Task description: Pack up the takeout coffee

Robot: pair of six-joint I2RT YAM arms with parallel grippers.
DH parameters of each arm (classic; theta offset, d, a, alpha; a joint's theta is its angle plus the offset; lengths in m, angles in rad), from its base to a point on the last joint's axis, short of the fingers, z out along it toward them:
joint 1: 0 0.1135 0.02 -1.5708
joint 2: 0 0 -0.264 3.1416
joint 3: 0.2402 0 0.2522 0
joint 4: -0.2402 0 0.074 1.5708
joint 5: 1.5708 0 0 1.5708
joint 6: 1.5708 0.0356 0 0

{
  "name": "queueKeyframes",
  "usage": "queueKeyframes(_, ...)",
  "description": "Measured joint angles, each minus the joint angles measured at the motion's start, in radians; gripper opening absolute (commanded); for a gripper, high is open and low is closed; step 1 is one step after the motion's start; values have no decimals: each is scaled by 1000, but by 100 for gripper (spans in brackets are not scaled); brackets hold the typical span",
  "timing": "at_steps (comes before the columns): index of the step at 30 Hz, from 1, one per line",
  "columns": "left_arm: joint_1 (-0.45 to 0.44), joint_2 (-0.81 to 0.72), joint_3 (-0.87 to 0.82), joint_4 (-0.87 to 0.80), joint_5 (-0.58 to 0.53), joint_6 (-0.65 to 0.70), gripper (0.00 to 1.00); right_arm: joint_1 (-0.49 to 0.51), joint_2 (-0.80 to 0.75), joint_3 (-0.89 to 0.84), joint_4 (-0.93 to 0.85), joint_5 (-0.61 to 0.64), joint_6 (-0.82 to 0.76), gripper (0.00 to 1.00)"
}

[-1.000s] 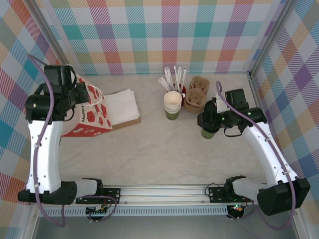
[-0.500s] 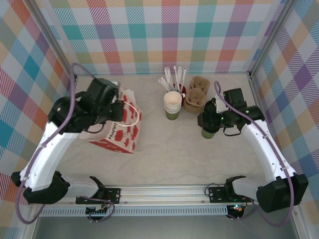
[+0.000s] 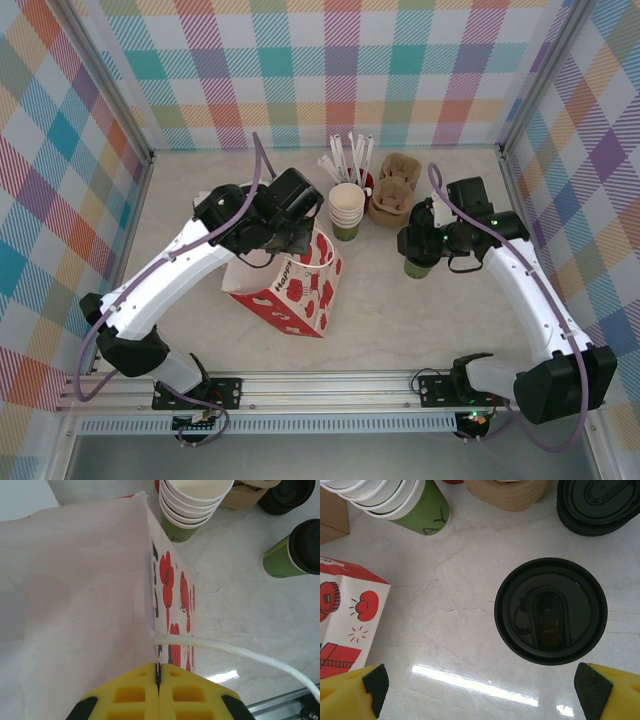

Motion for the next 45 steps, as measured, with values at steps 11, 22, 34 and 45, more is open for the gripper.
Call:
queueKeyframes(11, 0, 53, -87, 140, 81, -27, 25, 0, 79, 82, -23, 26, -22, 98)
queueKeyframes(22, -1, 70, 32, 130, 82, 13, 64, -10, 346, 347, -16, 95, -329, 99)
queueKeyframes(34, 4, -85, -3, 131, -66, 43, 93, -51, 717, 686, -39, 101, -552, 95)
queueKeyframes(45, 62, -303, -144, 167, -151, 35, 100, -51, 972, 968, -137, 71, -632, 87)
